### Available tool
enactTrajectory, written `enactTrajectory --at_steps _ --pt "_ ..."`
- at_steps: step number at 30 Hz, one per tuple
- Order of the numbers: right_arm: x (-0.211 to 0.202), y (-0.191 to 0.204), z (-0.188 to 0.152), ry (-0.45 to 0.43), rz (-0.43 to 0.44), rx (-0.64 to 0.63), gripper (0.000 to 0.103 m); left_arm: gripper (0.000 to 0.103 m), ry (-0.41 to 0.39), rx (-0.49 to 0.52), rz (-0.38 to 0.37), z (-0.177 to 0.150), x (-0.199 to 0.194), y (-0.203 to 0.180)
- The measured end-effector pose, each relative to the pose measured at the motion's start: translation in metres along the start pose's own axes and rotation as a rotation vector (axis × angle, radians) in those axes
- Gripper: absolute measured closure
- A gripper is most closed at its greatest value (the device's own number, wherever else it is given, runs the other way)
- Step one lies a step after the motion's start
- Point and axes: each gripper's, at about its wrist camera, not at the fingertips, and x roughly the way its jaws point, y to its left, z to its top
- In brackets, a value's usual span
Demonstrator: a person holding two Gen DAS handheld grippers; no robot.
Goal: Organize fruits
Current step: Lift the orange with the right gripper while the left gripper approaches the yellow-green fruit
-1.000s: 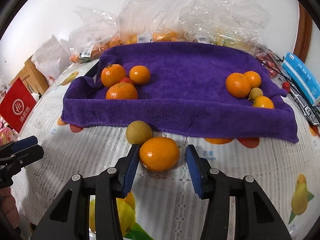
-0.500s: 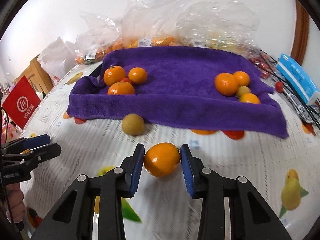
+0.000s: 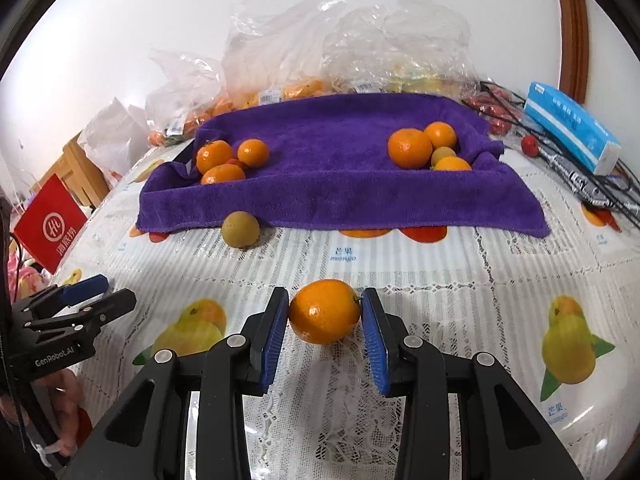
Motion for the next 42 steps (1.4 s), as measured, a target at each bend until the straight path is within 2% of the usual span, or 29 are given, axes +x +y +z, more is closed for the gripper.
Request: enactTrajectory --at_steps 4,9,13,23,29,34,42 --pt "0.003 -0.003 0.0 0.012 0.003 0.022 0.064 0.04 0.009 0.029 0.034 0.0 0.002 -0.007" --pt "0.002 -0.003 -0.001 0.01 -0.017 0.022 0.064 0.037 0.005 0.013 0.013 0.0 0.002 -0.003" --pt "0.003 -0.007 -0.001 0.02 -0.011 0.036 0.063 0.037 0.011 0.03 0.034 0.0 0.003 -0.007" --pt "-0.001 -0.005 -0.002 -0.001 -0.04 0.024 0.063 0.038 0.004 0.017 0.012 -0.001 0.001 -0.004" --pt "-0.003 -0.008 -0.003 -0.013 -0.005 0.038 0.063 0.039 0.005 0.052 0.0 -0.005 -0.002 -0.015" --pt "-0.006 -0.012 -0.003 -0.027 0.023 0.058 0.063 0.043 0.002 0.056 -0.004 -0.007 -0.004 -0.022" --pt "-0.014 -0.027 -0.005 -0.046 -0.003 0.094 0.063 0.05 0.02 0.081 -0.052 0.001 0.0 -0.045"
